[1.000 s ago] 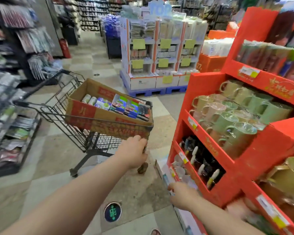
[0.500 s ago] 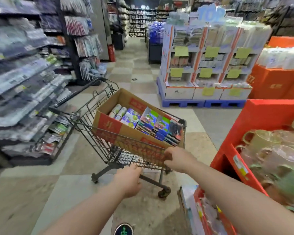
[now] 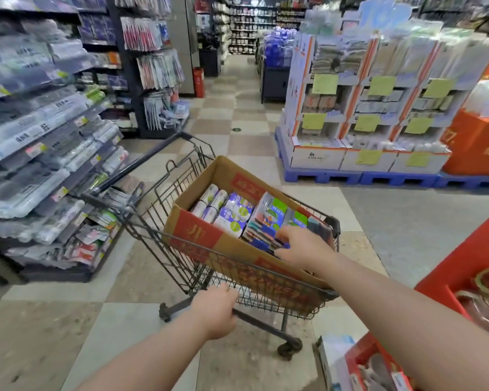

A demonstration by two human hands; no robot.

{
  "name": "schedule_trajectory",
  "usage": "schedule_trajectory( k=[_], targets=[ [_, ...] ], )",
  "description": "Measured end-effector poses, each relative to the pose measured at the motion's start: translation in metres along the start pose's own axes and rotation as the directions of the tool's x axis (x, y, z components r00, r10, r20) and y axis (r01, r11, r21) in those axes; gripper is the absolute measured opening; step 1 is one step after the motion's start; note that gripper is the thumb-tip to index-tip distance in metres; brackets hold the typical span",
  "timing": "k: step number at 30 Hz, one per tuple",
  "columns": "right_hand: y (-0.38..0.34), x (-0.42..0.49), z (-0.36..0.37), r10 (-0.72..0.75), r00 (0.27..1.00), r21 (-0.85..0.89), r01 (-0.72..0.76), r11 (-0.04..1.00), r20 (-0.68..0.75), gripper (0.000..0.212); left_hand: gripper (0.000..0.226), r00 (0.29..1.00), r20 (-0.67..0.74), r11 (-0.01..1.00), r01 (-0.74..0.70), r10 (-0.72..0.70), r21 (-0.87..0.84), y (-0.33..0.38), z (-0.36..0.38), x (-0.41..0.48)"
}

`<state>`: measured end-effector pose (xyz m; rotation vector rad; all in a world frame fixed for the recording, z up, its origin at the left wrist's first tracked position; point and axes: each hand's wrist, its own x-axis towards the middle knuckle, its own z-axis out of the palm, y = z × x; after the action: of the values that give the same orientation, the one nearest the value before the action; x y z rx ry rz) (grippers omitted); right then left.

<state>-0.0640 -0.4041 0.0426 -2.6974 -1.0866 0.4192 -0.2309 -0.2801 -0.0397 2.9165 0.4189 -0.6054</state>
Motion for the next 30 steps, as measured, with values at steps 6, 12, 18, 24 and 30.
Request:
schedule_trajectory(
  k=[6, 12, 18, 24, 30],
  targets=[
    [-0.008, 0.05, 0.028, 0.114, 0.99, -0.013, -0.113, 0.994, 0.078, 0.043, 0.04, 0.991, -0.103, 0.996, -0.079, 0.083, 0.048, -0.054, -0.051, 0.062],
    [-0.009, 0.085, 0.051, 0.216, 0.968, 0.031, -0.222, 0.975, 0.128, 0.045, 0.041, 0.972, -0.152, 0.982, -0.168, 0.179, 0.084, -0.092, -0.093, 0.12],
    [0.002, 0.117, 0.062, 0.286, 0.941, 0.034, -0.297, 0.954, 0.18, 0.045, 0.041, 0.955, -0.195, 0.974, -0.217, 0.225, 0.059, -0.108, -0.136, 0.174],
    [0.02, 0.18, 0.069, 0.27, 0.924, 0.05, -0.294, 0.955, 0.272, 0.04, 0.044, 0.975, -0.164, 0.988, -0.147, 0.151, 0.037, -0.133, -0.15, 0.23],
    [0.025, 0.263, 0.076, 0.148, 0.927, 0.052, -0.176, 0.983, 0.345, 0.033, 0.052, 0.998, -0.055, 1.0, -0.018, 0.018, 0.001, -0.159, -0.136, 0.281]
  ],
)
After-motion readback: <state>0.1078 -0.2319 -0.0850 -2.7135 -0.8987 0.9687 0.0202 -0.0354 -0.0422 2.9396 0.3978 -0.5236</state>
